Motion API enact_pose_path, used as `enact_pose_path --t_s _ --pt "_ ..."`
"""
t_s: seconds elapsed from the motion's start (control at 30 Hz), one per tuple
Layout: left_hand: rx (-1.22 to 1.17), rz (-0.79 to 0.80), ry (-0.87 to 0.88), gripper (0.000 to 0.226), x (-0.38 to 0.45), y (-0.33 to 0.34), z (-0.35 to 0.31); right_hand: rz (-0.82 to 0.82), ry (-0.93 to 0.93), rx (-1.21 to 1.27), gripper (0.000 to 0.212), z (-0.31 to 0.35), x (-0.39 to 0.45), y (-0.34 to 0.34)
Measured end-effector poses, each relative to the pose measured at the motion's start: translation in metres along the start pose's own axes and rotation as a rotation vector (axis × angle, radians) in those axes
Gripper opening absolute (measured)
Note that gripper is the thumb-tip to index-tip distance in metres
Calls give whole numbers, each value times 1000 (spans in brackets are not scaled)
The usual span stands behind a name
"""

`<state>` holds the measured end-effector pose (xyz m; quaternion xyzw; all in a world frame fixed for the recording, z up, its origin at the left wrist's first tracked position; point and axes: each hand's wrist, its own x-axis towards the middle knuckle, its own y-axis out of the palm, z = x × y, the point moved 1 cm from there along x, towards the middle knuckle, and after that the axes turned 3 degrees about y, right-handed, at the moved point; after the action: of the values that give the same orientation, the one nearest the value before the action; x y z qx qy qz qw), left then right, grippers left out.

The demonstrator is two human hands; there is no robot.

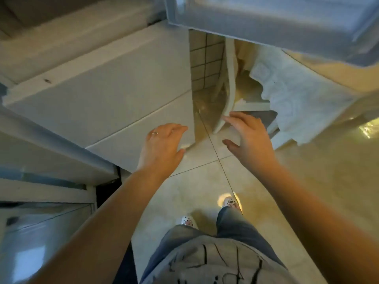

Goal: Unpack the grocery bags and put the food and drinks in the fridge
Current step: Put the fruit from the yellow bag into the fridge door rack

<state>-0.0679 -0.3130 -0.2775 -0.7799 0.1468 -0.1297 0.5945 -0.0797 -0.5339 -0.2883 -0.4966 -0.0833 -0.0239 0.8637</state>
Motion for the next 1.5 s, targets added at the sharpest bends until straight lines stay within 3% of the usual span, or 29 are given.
enact_pose_path --t_s 0.23,0.4,0.57,0.73,1.03,1.5 --pt "6 149 217 56 38 52 -134 -68 306 -20 56 -115 -100 -62" --pt "-20 151 361 57 72 98 -267 -128 470 -15 56 -225 -166 -125" --pt "-48 173 477 59 99 134 -391 -170 580 -5 56 -313 -205 -190" --pt "-55 188 524 58 134 153 -461 -201 604 0 56 -375 -209 -229" --pt "-96 197 518 56 256 200 -531 -165 644 1 54 -490 -145 -272" --pt "-140 114 557 57 549 225 -638 -187 595 -11 54 -673 61 -380"
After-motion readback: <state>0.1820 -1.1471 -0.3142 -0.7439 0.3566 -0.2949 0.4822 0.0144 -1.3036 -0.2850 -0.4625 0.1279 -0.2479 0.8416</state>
